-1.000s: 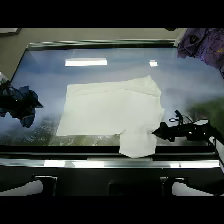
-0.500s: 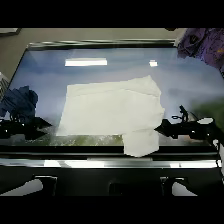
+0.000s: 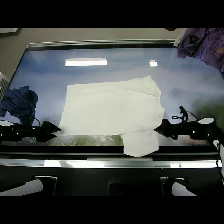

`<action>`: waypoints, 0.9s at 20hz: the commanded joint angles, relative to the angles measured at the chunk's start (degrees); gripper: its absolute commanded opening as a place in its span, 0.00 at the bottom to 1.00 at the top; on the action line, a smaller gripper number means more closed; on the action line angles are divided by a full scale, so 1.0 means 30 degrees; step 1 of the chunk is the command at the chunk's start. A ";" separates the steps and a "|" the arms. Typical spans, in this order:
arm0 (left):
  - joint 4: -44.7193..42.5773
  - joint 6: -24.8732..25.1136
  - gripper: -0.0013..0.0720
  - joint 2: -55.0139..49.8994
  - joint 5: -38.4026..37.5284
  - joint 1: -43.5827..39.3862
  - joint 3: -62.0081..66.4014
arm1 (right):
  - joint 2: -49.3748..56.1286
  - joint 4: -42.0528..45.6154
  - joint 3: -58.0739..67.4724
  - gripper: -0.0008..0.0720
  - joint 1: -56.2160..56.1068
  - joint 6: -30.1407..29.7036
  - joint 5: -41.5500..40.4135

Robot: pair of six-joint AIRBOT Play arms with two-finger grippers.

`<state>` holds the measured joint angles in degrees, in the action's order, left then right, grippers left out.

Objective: Fold the clothes and pants, and hang the long-sleeved shirts on hangers.

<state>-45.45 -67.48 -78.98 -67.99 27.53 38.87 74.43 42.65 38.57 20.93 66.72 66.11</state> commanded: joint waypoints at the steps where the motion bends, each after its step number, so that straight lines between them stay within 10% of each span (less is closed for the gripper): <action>1: 0.0168 -0.0211 0.50 -0.0466 0.0692 -0.0685 -0.0036 | -0.0015 0.0007 0.0015 0.05 -0.0022 0.0051 0.0284; 3: 0.0168 -0.0211 0.42 -0.0692 0.0692 -0.1049 -0.0036 | -0.0015 0.0000 0.0015 0.05 -0.0022 0.0051 0.0379; 6: 0.0168 -0.0153 0.04 -0.0816 0.0678 -0.1501 0.0007 | -0.0342 0.0022 0.0022 0.05 -0.0022 0.0044 0.0415; 18: -0.0481 -0.3402 0.03 0.0306 0.0175 -0.3271 1.3879 | -0.1953 0.6586 1.2896 0.04 -0.5289 0.3388 -0.1909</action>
<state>-45.36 -74.17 -78.59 -67.70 19.53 66.41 68.82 52.82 63.18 10.48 71.05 64.66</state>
